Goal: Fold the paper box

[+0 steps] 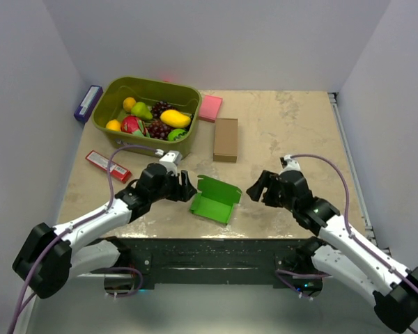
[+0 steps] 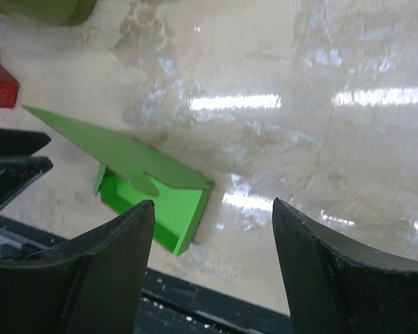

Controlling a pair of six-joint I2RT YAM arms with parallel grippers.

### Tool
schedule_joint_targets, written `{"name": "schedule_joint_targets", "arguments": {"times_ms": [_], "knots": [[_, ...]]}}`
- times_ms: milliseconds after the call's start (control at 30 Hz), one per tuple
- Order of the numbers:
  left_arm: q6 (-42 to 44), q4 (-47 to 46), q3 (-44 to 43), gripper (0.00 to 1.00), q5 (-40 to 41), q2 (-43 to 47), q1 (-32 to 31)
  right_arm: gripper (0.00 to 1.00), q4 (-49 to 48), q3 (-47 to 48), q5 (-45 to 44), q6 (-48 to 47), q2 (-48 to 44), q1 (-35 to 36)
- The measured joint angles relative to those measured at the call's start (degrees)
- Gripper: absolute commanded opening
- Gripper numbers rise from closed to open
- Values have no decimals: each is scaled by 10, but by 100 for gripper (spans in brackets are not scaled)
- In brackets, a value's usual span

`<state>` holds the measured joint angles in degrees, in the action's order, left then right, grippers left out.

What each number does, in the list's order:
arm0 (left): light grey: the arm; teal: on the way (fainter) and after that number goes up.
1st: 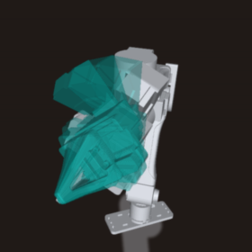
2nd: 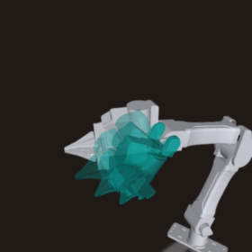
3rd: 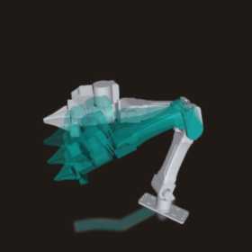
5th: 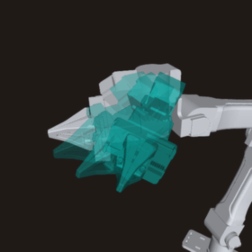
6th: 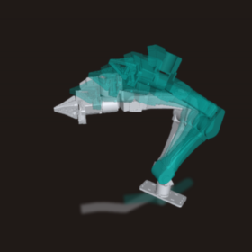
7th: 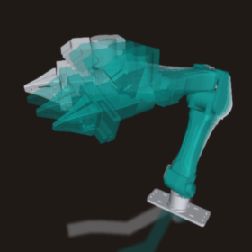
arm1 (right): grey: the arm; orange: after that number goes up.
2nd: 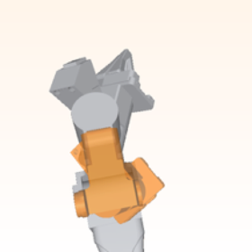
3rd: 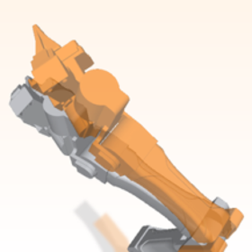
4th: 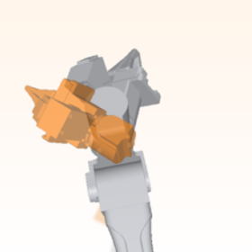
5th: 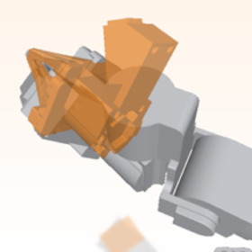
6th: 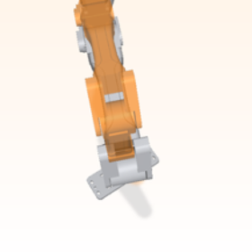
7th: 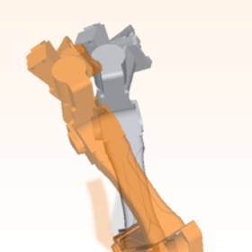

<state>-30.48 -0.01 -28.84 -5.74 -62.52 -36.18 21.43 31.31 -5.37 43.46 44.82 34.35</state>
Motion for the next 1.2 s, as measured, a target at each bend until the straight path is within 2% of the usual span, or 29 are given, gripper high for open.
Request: {"name": "schedule_joint_targets", "arguments": {"times_ms": [200,400,533,700,1033,1200], "knots": [[-7,-45,21,61,-17,-3,25,65,-4,-73,48,71,-63,13],[-20,-91,59,56,-52,-24,50,64,-20,-132,45,147,-70,90],[-20,-112,72,55,-74,-37,50,63,-77,-135,19,193,-18,159],[-20,-141,78,52,-84,-59,50,63,-131,-134,-33,233,70,208],[-31,-181,100,49,-108,-90,50,59,-193,-101,-91,251,180,220],[-37,-213,106,46,-123,-105,50,53,-207,-73,-103,248,236,221]]}}
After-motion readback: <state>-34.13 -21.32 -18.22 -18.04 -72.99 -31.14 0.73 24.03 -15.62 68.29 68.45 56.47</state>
